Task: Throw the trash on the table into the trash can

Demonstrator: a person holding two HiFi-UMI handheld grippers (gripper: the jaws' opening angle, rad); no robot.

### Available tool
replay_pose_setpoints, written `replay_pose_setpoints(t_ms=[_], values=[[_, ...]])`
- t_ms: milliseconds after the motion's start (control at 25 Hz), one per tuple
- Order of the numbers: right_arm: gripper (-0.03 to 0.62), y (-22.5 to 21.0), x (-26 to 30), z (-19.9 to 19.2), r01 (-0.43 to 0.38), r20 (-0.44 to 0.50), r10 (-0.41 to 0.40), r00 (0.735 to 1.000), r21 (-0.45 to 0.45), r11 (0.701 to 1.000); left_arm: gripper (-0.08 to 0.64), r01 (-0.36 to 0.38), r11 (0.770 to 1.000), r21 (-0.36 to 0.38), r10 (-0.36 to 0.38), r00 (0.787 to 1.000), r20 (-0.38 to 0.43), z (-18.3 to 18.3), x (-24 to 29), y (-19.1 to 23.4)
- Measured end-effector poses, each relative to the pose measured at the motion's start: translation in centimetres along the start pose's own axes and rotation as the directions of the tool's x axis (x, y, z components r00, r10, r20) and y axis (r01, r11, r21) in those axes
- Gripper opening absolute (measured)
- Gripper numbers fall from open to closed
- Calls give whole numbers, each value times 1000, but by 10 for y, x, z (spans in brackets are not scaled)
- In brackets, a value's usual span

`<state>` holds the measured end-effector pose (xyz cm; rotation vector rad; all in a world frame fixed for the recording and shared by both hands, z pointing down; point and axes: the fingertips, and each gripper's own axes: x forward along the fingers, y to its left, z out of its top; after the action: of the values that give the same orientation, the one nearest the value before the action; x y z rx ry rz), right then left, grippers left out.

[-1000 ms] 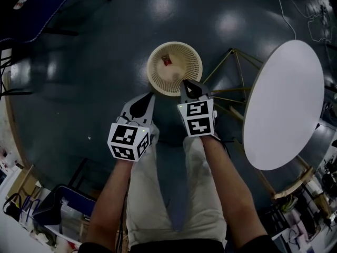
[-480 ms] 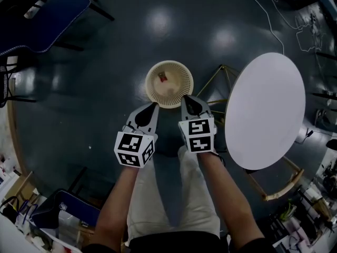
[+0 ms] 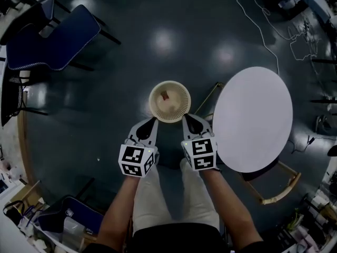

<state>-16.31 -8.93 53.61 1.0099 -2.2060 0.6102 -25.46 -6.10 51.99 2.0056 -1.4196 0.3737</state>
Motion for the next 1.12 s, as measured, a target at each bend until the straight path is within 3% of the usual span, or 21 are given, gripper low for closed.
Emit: replay_pose_setpoints(t_ms=[280, 560, 800, 1120], values=[[18, -9, -67, 35, -24, 60, 25, 998, -18, 1000, 8, 14, 999, 35, -15, 999, 33, 41, -22, -54], [18, -23, -139, 42, -58, 104, 62, 993, -37, 998, 8, 15, 998, 68, -19, 998, 67, 63, -47, -119], [18, -59, -198, 39, -74, 150, 78, 986, -30, 997, 8, -10, 996, 85, 5, 998, 63, 64, -54, -178], [18, -98, -270, 51, -60, 247, 60, 967, -9, 998, 8, -58, 993, 105, 45, 991, 125, 72, -74, -243]])
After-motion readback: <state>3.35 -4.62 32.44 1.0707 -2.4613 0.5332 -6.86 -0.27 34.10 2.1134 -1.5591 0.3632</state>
